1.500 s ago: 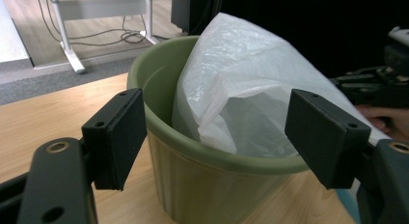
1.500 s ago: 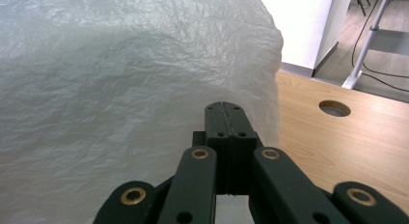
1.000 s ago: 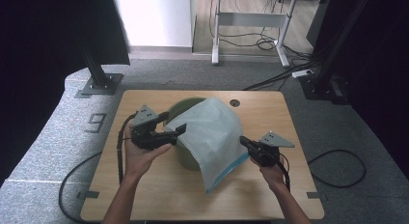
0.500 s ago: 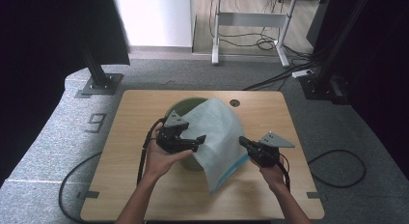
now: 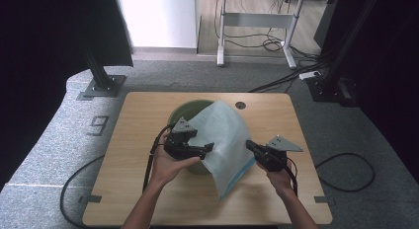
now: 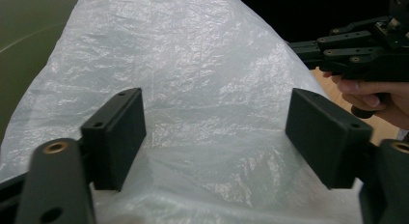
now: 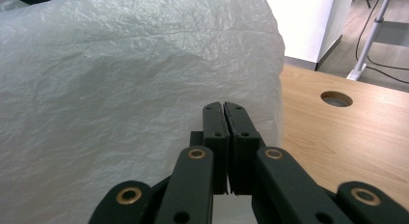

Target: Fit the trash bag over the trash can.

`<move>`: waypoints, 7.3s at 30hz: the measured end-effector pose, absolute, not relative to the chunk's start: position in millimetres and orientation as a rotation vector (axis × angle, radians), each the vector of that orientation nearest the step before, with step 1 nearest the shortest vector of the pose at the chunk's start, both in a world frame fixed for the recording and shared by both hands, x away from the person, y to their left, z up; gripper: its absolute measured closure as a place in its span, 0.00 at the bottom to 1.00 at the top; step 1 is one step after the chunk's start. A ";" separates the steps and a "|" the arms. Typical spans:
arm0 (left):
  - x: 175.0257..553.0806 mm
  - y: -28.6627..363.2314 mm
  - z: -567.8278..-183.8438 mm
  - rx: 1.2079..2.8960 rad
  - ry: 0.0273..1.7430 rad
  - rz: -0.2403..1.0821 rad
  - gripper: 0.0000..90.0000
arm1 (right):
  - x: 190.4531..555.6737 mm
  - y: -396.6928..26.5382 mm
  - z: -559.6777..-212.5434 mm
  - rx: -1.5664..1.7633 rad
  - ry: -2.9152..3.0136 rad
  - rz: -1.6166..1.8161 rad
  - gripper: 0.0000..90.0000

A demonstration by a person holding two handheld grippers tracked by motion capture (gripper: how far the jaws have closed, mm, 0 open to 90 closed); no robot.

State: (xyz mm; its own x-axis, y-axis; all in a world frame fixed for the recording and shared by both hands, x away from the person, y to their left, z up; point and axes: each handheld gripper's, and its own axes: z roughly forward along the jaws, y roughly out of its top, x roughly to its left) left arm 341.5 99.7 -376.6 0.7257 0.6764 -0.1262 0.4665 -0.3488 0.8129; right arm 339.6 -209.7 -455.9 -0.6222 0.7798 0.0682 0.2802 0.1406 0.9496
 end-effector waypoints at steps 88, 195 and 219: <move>370.6 160.8 -362.5 1.661 0.968 0.257 0.99 | 306.0 -242.1 -465.0 0.994 1.772 1.484 0.98; 370.7 120.8 -355.3 1.711 0.906 0.192 1.00 | 309.4 -209.3 -423.0 0.902 1.908 1.571 0.71; 376.2 131.6 -355.8 1.678 0.910 0.111 1.00 | 319.3 -194.6 -417.7 0.845 1.848 1.551 0.99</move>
